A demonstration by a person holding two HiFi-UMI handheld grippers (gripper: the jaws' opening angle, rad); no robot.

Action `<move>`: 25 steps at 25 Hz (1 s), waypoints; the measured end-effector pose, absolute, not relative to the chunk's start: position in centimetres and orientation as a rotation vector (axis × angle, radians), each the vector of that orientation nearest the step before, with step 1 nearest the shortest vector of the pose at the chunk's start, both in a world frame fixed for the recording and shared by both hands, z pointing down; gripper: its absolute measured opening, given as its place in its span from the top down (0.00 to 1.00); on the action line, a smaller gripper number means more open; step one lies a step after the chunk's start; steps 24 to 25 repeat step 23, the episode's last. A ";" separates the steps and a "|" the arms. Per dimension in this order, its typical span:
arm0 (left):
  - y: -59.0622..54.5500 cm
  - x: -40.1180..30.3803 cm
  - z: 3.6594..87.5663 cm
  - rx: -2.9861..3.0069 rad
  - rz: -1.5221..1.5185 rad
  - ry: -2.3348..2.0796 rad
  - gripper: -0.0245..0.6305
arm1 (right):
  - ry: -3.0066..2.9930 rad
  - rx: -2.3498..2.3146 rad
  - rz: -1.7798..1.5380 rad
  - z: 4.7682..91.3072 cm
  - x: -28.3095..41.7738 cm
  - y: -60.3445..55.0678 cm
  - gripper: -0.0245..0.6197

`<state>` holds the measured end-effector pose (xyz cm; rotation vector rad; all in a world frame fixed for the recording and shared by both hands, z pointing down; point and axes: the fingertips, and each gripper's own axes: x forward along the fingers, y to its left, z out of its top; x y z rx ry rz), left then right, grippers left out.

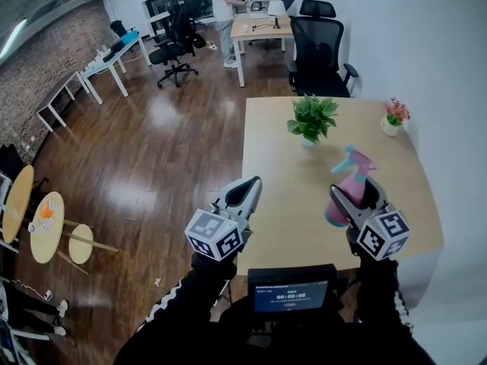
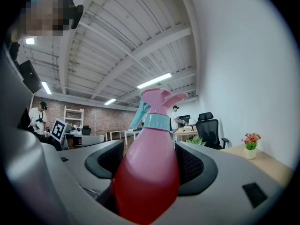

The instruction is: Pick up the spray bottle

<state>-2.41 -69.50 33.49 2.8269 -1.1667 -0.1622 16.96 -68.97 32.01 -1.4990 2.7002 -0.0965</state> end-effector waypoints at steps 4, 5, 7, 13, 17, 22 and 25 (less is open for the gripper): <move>-69.2 -2.0 33.4 2.849 -0.136 -1.136 0.96 | 2.704 -1.495 -0.094 31.8 16.4 -69.0 0.45; -69.2 -1.8 33.4 2.855 -0.131 -1.130 0.96 | 2.706 -1.494 -0.094 31.8 16.4 -69.1 0.45; -69.3 -1.6 33.5 2.859 -0.135 -1.125 0.96 | 2.715 -1.493 -0.093 32.1 16.3 -69.2 0.45; -69.1 -1.4 33.8 2.846 -0.146 -1.117 0.96 | 2.728 -1.490 -0.083 32.2 16.0 -69.1 0.45; -68.5 -1.2 33.7 2.846 -0.142 -1.113 0.96 | 2.731 -1.491 -0.079 32.1 16.0 -68.7 0.45; -68.2 -1.0 33.6 2.846 -0.146 -1.113 0.96 | 2.732 -1.490 -0.077 32.2 16.0 -68.4 0.45; -68.1 -0.9 33.6 2.846 -0.150 -1.112 0.96 | 2.733 -1.490 -0.076 32.2 16.0 -68.4 0.45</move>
